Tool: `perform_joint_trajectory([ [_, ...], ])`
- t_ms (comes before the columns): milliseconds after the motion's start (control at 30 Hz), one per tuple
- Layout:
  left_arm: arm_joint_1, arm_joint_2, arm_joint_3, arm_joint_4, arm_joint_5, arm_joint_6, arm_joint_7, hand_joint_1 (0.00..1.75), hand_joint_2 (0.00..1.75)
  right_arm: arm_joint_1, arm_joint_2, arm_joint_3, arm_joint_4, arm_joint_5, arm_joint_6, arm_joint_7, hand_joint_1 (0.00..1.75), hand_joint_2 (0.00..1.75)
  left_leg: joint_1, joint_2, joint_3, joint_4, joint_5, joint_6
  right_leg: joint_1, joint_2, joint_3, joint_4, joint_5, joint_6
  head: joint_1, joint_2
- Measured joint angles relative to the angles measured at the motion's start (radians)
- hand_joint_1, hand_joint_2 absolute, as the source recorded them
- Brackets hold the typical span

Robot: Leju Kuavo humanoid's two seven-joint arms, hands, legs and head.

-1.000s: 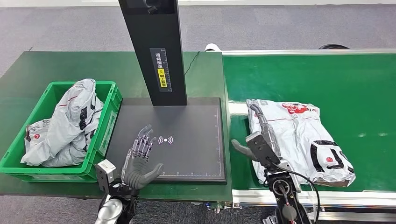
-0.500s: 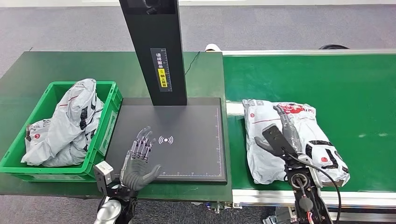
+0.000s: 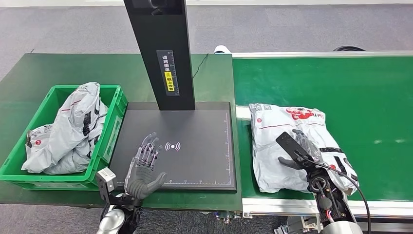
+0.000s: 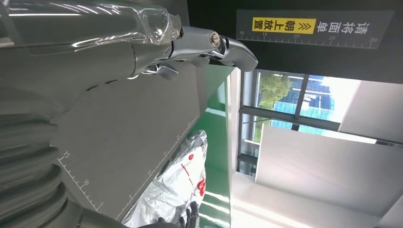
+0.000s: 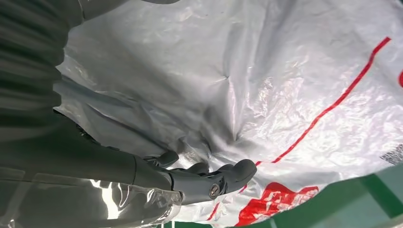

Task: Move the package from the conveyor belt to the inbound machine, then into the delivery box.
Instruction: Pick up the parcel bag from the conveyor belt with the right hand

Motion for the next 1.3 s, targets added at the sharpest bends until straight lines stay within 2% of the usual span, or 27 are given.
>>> perform_joint_trajectory([
  [233, -0.007, -0.003, 0.000, 0.000, 0.007, -0.005, 0.017, 0.00, 1.75, -0.040, -0.004, 0.016, 0.095, 0.093, 0.081, 0.092, 0.00, 1.75, 0.000, 0.000, 0.000, 0.000, 0.000, 0.000, 0.000, 0.000, 0.001, 0.000, 0.000, 0.000, 0.000, 0.000],
  [267, -0.010, -0.005, -0.001, 0.001, 0.007, -0.004, 0.019, 0.00, 1.75, -0.048, -0.003, 0.021, 0.112, 0.103, 0.089, 0.100, 0.18, 1.75, 0.000, 0.000, 0.001, 0.000, 0.000, 0.000, 0.000, 0.000, 0.001, 0.000, 0.000, 0.000, 0.000, 0.000],
  [367, -0.016, -0.008, -0.003, 0.002, 0.007, 0.003, 0.022, 0.00, 1.75, -0.078, -0.003, 0.037, 0.159, 0.131, 0.116, 0.110, 1.49, 1.75, 0.000, 0.001, 0.001, 0.000, 0.000, 0.000, 0.000, 0.000, 0.001, 0.000, 0.000, 0.000, 0.000, 0.000],
  [400, -0.018, -0.009, -0.005, 0.004, 0.007, 0.006, 0.023, 0.00, 1.75, -0.087, -0.002, 0.044, 0.172, 0.139, 0.125, 0.111, 1.75, 1.75, 0.000, 0.001, 0.002, 0.000, 0.000, 0.000, 0.000, 0.000, 0.001, 0.000, 0.000, 0.000, 0.000, 0.000],
  [667, -0.021, -0.011, -0.009, 0.014, 0.007, 0.023, 0.026, 0.00, 1.75, -0.123, 0.000, 0.087, 0.212, 0.173, 0.157, 0.094, 1.75, 1.75, 0.000, 0.002, 0.003, 0.000, 0.000, 0.000, 0.000, 0.000, 0.003, 0.000, 0.000, 0.000, 0.000, 0.000],
  [833, -0.013, -0.008, -0.009, 0.013, 0.015, 0.027, 0.027, 0.00, 1.75, -0.122, 0.002, 0.103, 0.211, 0.147, 0.153, -0.027, 1.75, 1.75, 0.000, 0.002, 0.003, 0.000, 0.000, 0.000, 0.000, 0.001, 0.003, 0.000, 0.000, 0.000, 0.000, 0.000],
  [933, 0.008, -0.002, -0.008, -0.002, 0.006, 0.046, 0.013, 0.00, 1.75, -0.103, 0.006, 0.105, 0.180, 0.106, 0.095, -0.108, 1.75, 1.75, 0.000, 0.002, 0.002, 0.000, 0.000, 0.000, 0.000, 0.001, 0.002, 0.000, 0.000, 0.000, 0.000, 0.000],
  [1100, 0.054, 0.004, -0.007, -0.068, -0.133, 0.214, -0.029, 0.00, 1.75, -0.056, 0.031, 0.085, 0.053, -0.007, -0.060, -0.168, 1.75, 1.75, 0.000, 0.001, 0.001, 0.000, 0.000, 0.000, 0.000, 0.000, 0.001, 0.000, 0.000, 0.000, 0.000, 0.000],
  [1200, 0.069, 0.004, -0.006, -0.106, -0.165, 0.266, -0.039, 0.00, 1.75, -0.029, 0.050, 0.053, -0.043, -0.090, -0.104, -0.202, 1.75, 1.75, 0.000, 0.001, 0.000, 0.000, 0.000, 0.000, 0.000, 0.000, 0.001, 0.000, 0.000, 0.000, 0.000, 0.000],
  [1300, 0.075, 0.004, -0.006, -0.131, -0.170, 0.280, -0.043, 0.00, 1.75, -0.014, 0.064, 0.026, -0.111, -0.135, -0.123, -0.224, 1.75, 1.75, 0.000, 0.001, 0.000, 0.000, 0.000, 0.000, 0.000, 0.000, 0.001, 0.000, 0.000, 0.000, 0.000, 0.000],
])
